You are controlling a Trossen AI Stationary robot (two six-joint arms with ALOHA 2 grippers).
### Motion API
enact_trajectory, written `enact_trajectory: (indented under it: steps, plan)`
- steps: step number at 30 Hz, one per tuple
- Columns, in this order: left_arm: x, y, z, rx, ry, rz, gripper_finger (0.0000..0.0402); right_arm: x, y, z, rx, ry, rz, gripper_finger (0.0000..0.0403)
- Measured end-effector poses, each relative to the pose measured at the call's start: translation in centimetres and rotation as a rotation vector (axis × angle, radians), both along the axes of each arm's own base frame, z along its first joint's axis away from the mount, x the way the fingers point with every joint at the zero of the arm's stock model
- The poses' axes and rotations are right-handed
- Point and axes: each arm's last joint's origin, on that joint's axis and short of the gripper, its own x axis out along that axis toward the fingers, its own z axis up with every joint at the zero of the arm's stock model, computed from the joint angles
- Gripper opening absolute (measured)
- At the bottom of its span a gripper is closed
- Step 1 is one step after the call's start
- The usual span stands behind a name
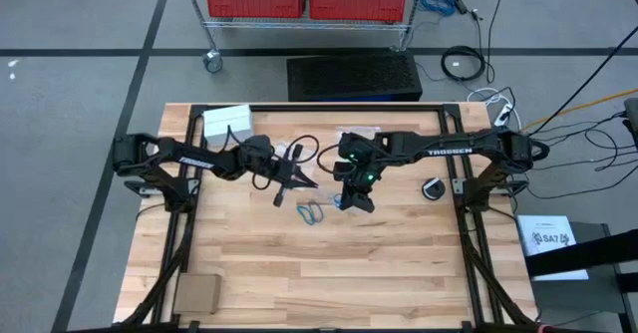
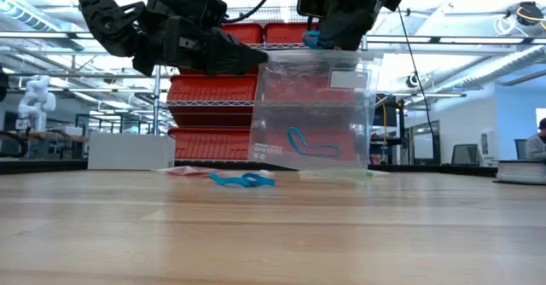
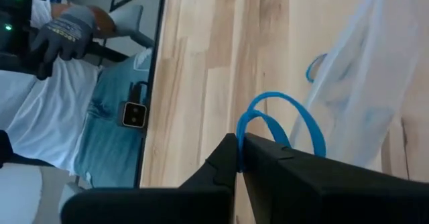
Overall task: Sort rubber bands
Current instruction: Put the blue rubber band into the bottom right transparent zip lock bag
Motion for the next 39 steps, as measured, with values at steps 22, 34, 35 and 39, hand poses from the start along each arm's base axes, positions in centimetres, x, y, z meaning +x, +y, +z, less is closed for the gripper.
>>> enact_trajectory:
  steps: [22, 34, 35, 39]
  plan:
    - [-0.2, 1.6, -0.6, 0.028, 0.073, 0.249, 0.0000, -3.2, 1.0, -0.8, -0.363, 0.321, -0.126, 0.0004]
    - [-0.6, 3.1, -0.7, 0.001, 0.085, 0.373, 0.0000, -5.1, 3.4, -7.8, -0.486, 0.392, -0.244, 0.0004]
    - [-0.6, 3.1, -0.7, 0.002, 0.085, 0.378, 0.0000, -5.3, 3.4, -8.5, -0.487, 0.397, -0.276, 0.0004]
    - [-0.6, 3.1, -0.7, 0.004, 0.081, 0.381, 0.0000, -5.9, 3.2, -10.1, -0.459, 0.411, -0.383, 0.0023]
